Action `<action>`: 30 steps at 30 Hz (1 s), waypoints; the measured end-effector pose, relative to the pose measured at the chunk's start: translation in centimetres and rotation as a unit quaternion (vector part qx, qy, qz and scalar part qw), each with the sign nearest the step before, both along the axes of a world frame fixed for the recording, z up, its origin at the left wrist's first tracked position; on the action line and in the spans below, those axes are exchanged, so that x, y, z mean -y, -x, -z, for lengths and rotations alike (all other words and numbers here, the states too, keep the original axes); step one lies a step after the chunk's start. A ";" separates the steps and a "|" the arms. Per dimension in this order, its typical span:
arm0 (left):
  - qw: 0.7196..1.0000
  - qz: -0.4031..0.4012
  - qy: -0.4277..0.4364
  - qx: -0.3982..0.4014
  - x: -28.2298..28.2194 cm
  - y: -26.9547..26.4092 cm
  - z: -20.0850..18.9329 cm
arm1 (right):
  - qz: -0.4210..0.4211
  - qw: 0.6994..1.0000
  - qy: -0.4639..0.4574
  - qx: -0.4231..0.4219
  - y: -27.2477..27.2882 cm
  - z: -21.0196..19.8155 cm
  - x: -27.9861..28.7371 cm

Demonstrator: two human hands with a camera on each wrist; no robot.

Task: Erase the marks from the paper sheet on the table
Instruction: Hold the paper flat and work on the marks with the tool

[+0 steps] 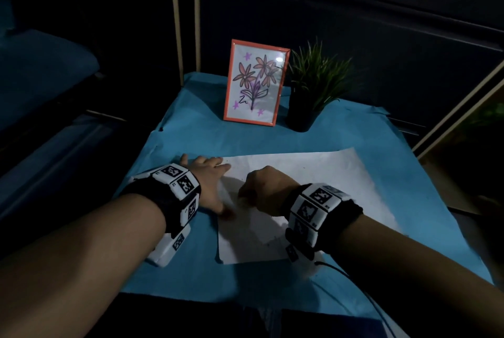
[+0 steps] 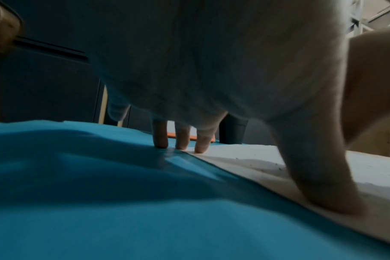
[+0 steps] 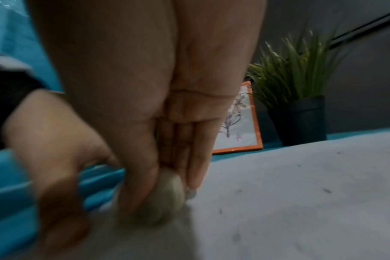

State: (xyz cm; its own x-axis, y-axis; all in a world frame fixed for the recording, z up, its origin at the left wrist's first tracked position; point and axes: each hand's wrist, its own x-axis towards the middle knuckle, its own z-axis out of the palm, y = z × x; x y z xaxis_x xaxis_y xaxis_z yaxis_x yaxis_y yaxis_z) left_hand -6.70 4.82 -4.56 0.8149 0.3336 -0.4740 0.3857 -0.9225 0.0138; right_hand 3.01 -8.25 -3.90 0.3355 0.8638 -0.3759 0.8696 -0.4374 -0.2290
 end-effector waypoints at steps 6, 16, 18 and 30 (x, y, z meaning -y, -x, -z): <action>1.000 0.006 -0.008 0.008 -0.1 -0.1 0.1 | 0.098 0.992 -0.081 -0.001 -1.0 -1.0 -1.4; 1.000 -0.004 -0.006 0.003 0.1 -0.1 0.1 | 0.016 1.000 -0.003 -0.025 0.3 -0.5 0.6; 1.000 -0.002 -0.008 0.006 0.2 -0.1 -0.1 | 0.056 0.997 -0.034 -0.036 -0.3 -0.8 0.5; 1.000 0.003 -0.014 -0.001 0.0 -0.2 -0.1 | 0.031 0.999 0.005 -0.042 0.2 -0.8 1.4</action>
State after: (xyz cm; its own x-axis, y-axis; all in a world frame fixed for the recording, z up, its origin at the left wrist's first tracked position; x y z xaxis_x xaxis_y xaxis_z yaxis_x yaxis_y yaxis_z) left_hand -6.46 4.80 -4.50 0.8159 0.3411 -0.4668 0.3798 -0.9250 -0.0121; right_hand 2.86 -9.65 -3.07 0.3549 0.8385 -0.4135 0.8192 -0.4921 -0.2946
